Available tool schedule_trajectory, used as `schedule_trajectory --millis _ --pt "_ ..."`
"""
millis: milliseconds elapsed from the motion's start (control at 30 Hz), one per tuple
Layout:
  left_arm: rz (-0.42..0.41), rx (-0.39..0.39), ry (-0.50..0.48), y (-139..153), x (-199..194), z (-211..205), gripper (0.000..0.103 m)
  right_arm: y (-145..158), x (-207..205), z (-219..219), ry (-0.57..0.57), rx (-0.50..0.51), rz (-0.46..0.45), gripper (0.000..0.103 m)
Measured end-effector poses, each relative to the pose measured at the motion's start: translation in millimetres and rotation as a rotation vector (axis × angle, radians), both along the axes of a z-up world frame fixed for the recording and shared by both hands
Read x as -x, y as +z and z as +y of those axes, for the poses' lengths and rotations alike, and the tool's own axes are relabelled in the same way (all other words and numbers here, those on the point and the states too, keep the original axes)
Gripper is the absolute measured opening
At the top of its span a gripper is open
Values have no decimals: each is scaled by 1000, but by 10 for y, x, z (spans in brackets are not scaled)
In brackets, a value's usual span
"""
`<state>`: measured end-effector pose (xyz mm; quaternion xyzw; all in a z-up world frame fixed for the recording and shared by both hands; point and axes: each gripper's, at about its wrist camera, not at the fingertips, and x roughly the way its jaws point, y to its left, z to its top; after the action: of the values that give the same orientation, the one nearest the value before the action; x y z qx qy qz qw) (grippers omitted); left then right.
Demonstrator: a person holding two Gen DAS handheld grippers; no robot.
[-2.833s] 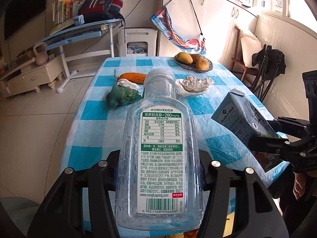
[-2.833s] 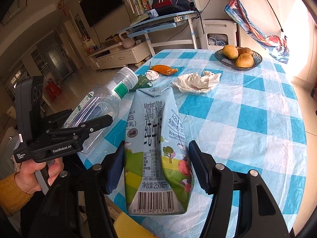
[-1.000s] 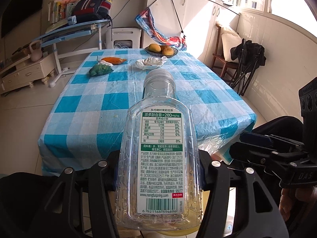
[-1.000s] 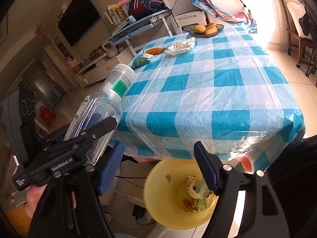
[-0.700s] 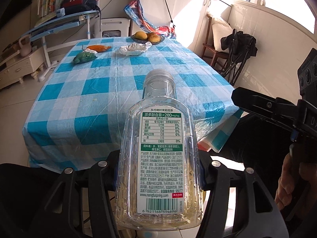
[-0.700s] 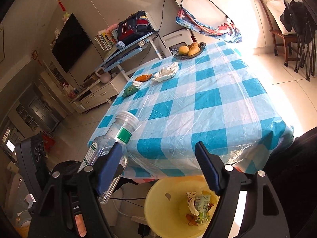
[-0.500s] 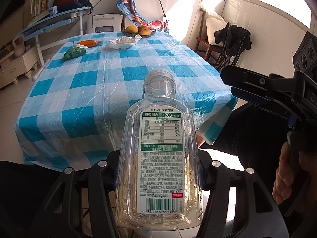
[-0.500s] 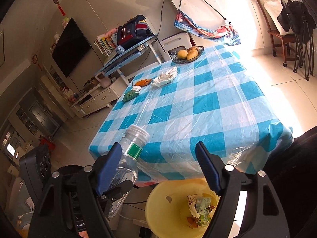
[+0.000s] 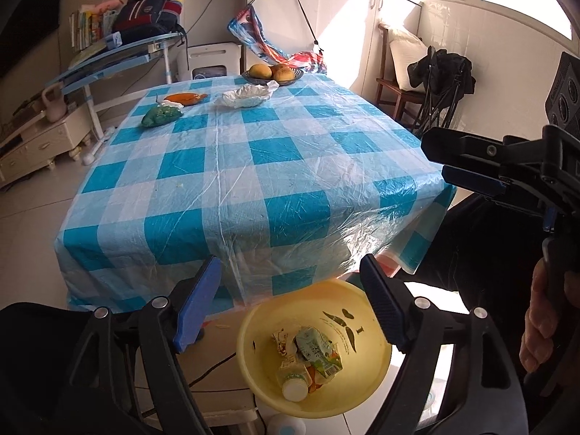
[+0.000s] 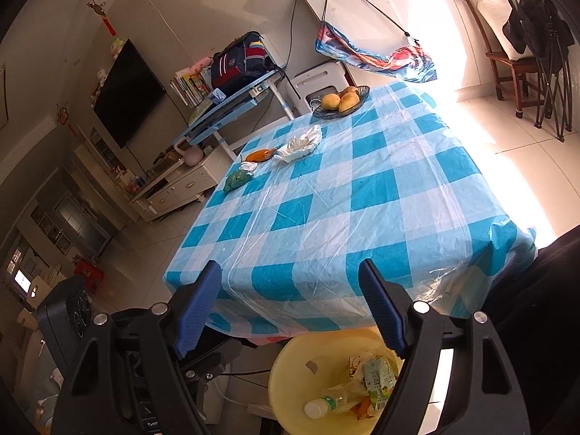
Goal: Collect trash
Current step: 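Open the left tool to drop the clear bottle into the yellow bucket, then move both tools back over the table toward the remaining items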
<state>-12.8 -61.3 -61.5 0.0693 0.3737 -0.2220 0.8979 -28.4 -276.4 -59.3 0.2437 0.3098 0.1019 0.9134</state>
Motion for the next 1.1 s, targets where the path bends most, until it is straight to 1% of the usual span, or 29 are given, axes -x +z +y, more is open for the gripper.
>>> schedule_trajectory --millis 133,467,700,800,933,1000,1100 --pt "-37 -9 43 48 -24 72 82 -4 -5 14 5 7 1 75" --pt "-77 -42 109 76 -55 158 88 -17 -24 74 26 31 6 75" --pt "-84 -59 141 81 -83 197 90 -31 -34 124 38 50 12 75" --pt "-89 -54 158 112 -130 240 92 -21 -38 157 48 62 15 75" --pt "-98 -38 189 210 -349 350 94 99 -114 262 111 134 -7 75" --pt "-97 -30 214 256 -513 433 94 159 -206 308 144 175 -18 75" --pt "-102 -16 258 329 -772 553 94 206 -427 343 182 198 -20 75"
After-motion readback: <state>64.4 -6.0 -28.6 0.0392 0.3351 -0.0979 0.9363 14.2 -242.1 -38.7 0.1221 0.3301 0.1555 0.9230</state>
